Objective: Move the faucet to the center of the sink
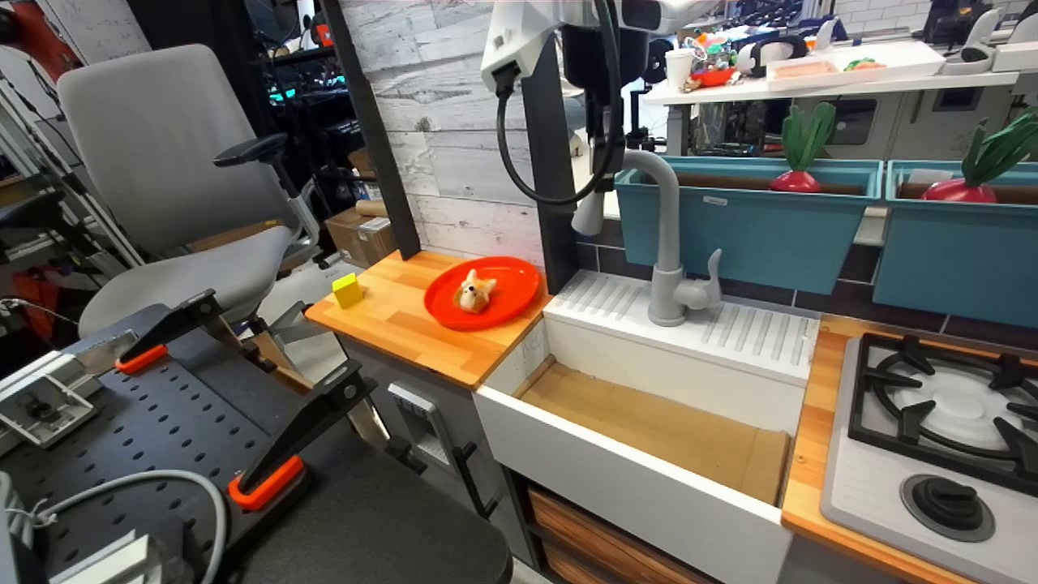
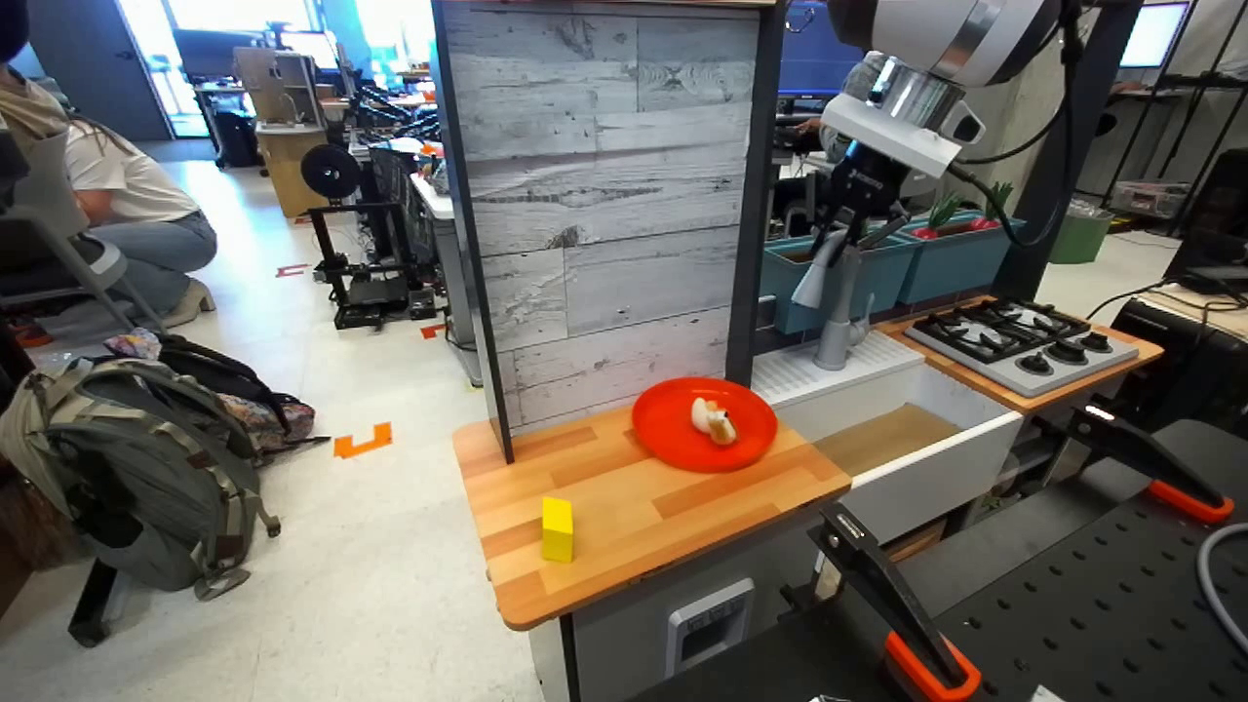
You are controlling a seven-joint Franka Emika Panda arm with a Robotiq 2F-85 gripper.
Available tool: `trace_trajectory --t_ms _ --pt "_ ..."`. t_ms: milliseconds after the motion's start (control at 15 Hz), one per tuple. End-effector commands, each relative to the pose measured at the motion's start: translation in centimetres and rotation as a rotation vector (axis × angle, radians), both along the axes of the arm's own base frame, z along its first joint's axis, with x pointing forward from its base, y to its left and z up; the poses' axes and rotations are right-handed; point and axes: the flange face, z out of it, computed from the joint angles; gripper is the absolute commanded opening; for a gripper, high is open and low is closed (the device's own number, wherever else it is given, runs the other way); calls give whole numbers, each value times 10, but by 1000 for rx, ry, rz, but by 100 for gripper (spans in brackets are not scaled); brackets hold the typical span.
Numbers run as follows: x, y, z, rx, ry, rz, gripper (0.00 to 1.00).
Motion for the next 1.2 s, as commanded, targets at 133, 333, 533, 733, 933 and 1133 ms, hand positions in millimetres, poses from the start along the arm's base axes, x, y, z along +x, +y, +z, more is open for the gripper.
trace_trajectory --t_ms 133,333,533,733,933,1133 --pt "-12 -5 2 -66 22 44 6" --pt "-19 -12 7 -93 48 96 6" --pt "-27 -22 14 -122 74 154 6" --pt "-33 -36 23 -151 62 217 6" --pt "-39 -51 28 -165 78 283 6" --pt "-42 -64 31 -211 126 366 6"
